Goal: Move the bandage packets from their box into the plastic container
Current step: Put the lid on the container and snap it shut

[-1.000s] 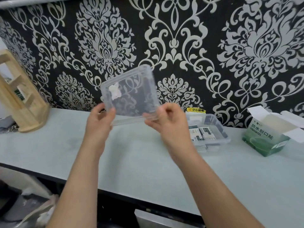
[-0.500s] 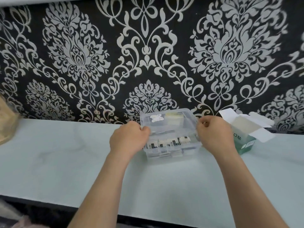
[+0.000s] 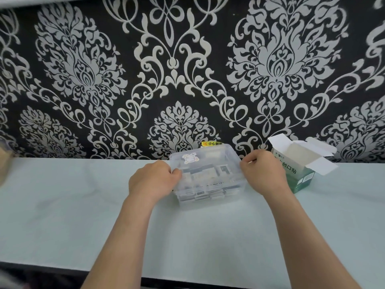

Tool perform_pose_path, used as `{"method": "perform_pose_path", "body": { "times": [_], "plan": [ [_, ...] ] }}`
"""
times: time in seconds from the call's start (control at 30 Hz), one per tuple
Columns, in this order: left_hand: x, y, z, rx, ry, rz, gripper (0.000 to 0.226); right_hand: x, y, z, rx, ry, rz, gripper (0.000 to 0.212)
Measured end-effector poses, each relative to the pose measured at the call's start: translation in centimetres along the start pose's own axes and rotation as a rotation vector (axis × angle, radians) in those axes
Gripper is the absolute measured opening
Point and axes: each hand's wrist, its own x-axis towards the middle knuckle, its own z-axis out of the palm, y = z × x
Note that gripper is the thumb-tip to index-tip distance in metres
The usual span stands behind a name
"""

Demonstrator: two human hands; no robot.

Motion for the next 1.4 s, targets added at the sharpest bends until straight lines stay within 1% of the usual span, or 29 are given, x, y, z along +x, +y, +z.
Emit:
{"method": "perform_pose_path", "body": {
  "times": [0.2,0.27,0.43,0.5,0.6,0.7,0.77,0.93,1.03,1.13,1.2,1.23,1.27,1.3,1.33,1.4],
  "plan": [
    [-0.1,0.1,-0.2,0.011,0.014,-0.003,0.037,-0.1,0.1,-0.5,-0.01,0.004,-0.029,0.017],
    [0.0,0.0,-0.1,-0.027,0.017,-0.002,0.035,0.0,0.2,-0.7,0.01,-0.018,-0.024,0.015],
    [0.4,-0.8,0.2,-0.176,-0.042,0.013,0.038,0.1,0.4,-1.2,0.036,-0.067,-0.033,0.015],
    [0.5,-0.9,0.2,-0.194,-0.051,0.01,0.038,0.2,0.4,-1.3,0.046,-0.083,-0.031,0.017],
    [0.1,-0.7,-0.1,-0.147,-0.002,0.015,0.033,0.1,0.5,-1.5,0.066,-0.108,-0.015,0.016],
    [-0.2,-0.3,-0.5,-0.098,0.073,0.02,0.028,-0.1,0.3,-1.5,0.042,-0.106,-0.043,0.009],
    [-0.4,-0.1,-0.6,-0.088,0.089,0.02,0.027,-0.3,0.0,-1.5,-0.003,-0.089,-0.072,0.012],
    [-0.4,-0.4,-0.6,-0.14,0.032,-0.014,0.027,-0.5,-0.1,-1.5,-0.059,-0.092,-0.089,0.023],
    [-0.2,-0.8,-0.2,-0.187,0.001,-0.031,0.028,-0.7,-0.1,-1.5,-0.084,-0.095,-0.073,0.02],
    [0.0,-1.0,0.5,-0.292,-0.025,-0.059,0.033,-0.5,0.2,-1.4,-0.012,-0.112,-0.017,0.008],
    [0.4,-1.1,1.0,-0.412,-0.02,-0.101,0.034,-0.2,0.4,-1.0,0.075,-0.123,0.025,0.006],
    [0.6,-1.2,1.2,-0.516,-0.015,-0.133,0.031,0.0,0.4,-0.7,0.121,-0.133,0.046,0.011],
    [0.7,-1.2,1.4,-0.658,-0.029,-0.183,0.026,0.1,0.4,-0.5,0.169,-0.157,0.079,0.023],
    [0.7,-1.1,1.6,-0.816,-0.066,-0.242,0.021,0.1,0.3,-0.3,0.224,-0.191,0.128,0.035],
    [0.6,-1.1,1.8,-0.956,-0.126,-0.303,0.021,0.1,0.4,-0.1,0.289,-0.231,0.186,0.042],
    [0.5,-1.2,2.1,-1.108,-0.248,-0.367,0.021,0.2,0.3,0.1,0.411,-0.288,0.281,0.044]
  ]
}}
